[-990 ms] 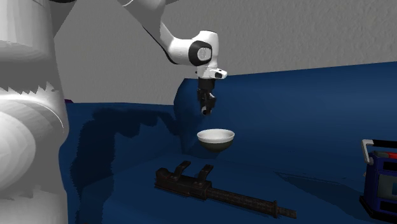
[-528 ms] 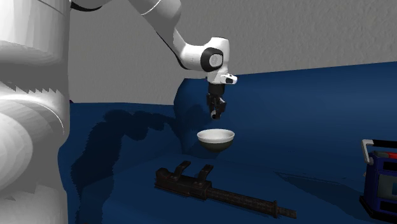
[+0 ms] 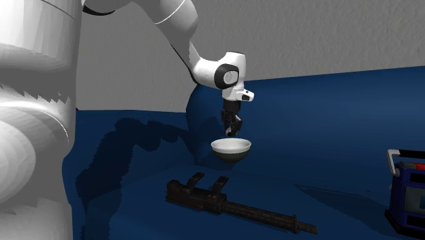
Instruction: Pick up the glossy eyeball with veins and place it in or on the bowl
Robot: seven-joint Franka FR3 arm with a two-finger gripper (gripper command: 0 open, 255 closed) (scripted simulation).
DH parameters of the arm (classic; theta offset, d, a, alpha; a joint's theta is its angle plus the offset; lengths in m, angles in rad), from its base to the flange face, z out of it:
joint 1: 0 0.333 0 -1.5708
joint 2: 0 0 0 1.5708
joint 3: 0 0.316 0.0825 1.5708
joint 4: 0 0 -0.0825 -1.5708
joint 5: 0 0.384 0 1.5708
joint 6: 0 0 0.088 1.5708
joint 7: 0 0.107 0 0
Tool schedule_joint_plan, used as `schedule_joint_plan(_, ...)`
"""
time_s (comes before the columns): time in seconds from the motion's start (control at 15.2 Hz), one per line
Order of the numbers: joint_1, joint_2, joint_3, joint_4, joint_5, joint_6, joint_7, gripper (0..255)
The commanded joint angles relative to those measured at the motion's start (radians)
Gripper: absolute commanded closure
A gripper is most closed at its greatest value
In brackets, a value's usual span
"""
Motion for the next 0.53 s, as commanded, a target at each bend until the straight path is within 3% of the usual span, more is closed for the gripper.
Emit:
schedule_joint_plan(0.0, 0.002, 0.008, 0.001, -0.016, 0.002, 0.024, -0.004, 255)
schedule_joint_plan(0.46, 0.002, 0.011, 0.001, -0.020, 0.002, 0.031, -0.006, 255)
